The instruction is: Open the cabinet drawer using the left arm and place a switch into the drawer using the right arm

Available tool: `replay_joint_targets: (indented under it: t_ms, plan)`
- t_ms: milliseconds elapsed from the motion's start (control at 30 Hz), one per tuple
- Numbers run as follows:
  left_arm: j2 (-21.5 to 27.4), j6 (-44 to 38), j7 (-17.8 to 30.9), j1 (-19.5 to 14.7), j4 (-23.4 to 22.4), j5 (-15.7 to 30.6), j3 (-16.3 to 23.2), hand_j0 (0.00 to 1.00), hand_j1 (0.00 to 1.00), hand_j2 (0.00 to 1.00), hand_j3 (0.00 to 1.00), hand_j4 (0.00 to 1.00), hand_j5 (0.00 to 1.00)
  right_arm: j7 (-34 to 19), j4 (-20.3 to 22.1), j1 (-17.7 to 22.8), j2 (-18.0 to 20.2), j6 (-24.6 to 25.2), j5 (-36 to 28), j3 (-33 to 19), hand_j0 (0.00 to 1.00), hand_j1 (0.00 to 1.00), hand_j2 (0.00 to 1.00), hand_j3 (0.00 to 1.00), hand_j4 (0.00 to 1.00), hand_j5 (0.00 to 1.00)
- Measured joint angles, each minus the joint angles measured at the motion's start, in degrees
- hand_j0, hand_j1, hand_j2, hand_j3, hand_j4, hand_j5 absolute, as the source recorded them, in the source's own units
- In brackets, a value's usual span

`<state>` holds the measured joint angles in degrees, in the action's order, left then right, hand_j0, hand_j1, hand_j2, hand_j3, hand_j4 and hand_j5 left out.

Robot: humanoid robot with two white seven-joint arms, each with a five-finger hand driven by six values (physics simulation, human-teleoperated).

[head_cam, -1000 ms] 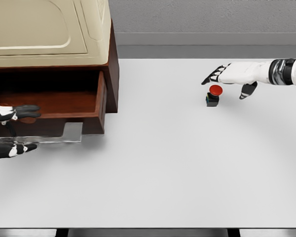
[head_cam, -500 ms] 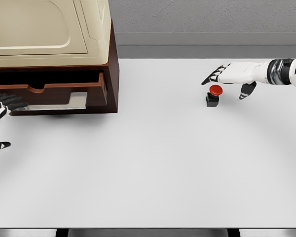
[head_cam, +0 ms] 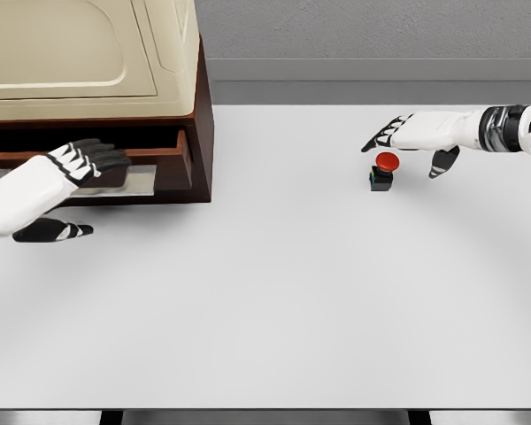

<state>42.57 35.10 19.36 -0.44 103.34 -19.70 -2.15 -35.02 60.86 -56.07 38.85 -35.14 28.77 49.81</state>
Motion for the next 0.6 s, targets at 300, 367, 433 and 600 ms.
replay_joint_targets:
  t_ms: [300, 367, 433, 600]
  plan:
    - [-0.1, -0.1, 0.0, -1.1, -0.2, -1.6, 5.3, 1.0, 1.0, 1.0, 1.0, 1.0, 1.0, 0.0, 0.1, 0.0, 0.0, 0.0, 0.0, 0.0, 1.0, 1.0, 1.0, 1.0, 1.0, 1.0]
    - [-0.1, -0.1, 0.0, -0.5, -0.1, -1.8, 5.7, 1.0, 1.0, 1.0, 1.0, 1.0, 1.0, 0.0, 0.1, 0.0, 0.0, 0.0, 0.0, 0.0, 1.0, 1.0, 1.0, 1.0, 1.0, 1.0]
    - [-0.1, -0.2, 0.0, -0.4, -0.2, -1.7, 5.8, 1.0, 1.0, 1.0, 1.0, 1.0, 1.0, 0.0, 0.1, 0.1, 0.0, 0.0, -0.1, 0.0, 1.0, 1.0, 1.0, 1.0, 1.0, 1.0]
    - [-0.1, -0.2, -0.1, 0.9, 0.0, -0.6, 5.5, 1.0, 1.0, 1.0, 1.0, 1.0, 1.0, 0.0, 0.2, 0.1, 0.0, 0.0, -0.1, -0.1, 1.0, 1.0, 1.0, 1.0, 1.0, 1.0]
